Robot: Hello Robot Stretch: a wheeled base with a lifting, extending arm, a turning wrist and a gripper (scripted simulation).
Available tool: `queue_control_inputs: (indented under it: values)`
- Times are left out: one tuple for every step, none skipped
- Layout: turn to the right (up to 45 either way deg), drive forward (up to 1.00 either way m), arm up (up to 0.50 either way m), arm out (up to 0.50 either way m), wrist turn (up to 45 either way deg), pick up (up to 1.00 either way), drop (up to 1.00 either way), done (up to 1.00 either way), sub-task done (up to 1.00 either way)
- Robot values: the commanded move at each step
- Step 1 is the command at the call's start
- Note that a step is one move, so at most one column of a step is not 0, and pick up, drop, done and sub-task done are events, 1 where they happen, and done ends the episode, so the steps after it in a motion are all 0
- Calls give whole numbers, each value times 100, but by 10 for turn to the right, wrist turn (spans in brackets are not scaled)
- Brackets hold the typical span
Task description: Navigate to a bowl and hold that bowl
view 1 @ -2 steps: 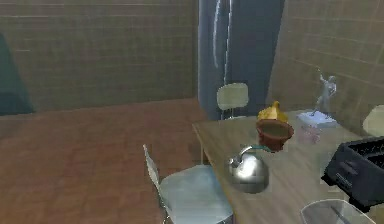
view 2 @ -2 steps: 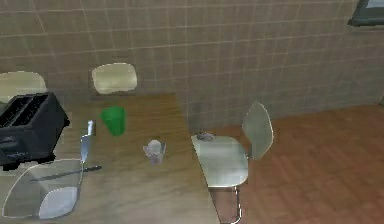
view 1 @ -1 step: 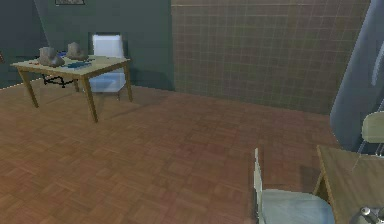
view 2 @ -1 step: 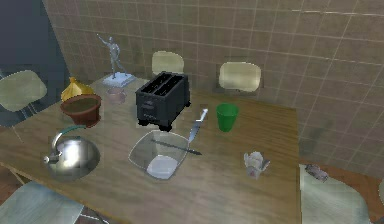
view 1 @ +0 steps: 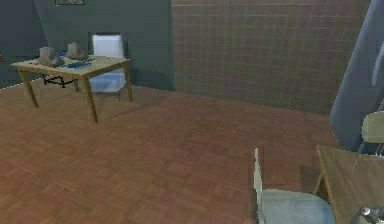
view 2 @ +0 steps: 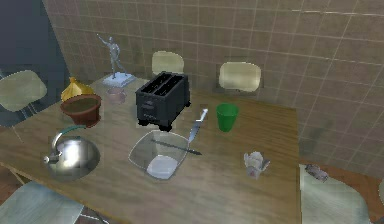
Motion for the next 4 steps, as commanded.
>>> queue_control_inputs:
  values:
    - [0, 0, 38, 0, 0, 0, 0, 0, 0]
    - [0, 0, 0, 16, 0, 0, 0, 0, 0]
    - [0, 0, 0, 0, 450, 0, 0, 0, 0]
    - [0, 0, 0, 0, 450, 0, 0, 0, 0]
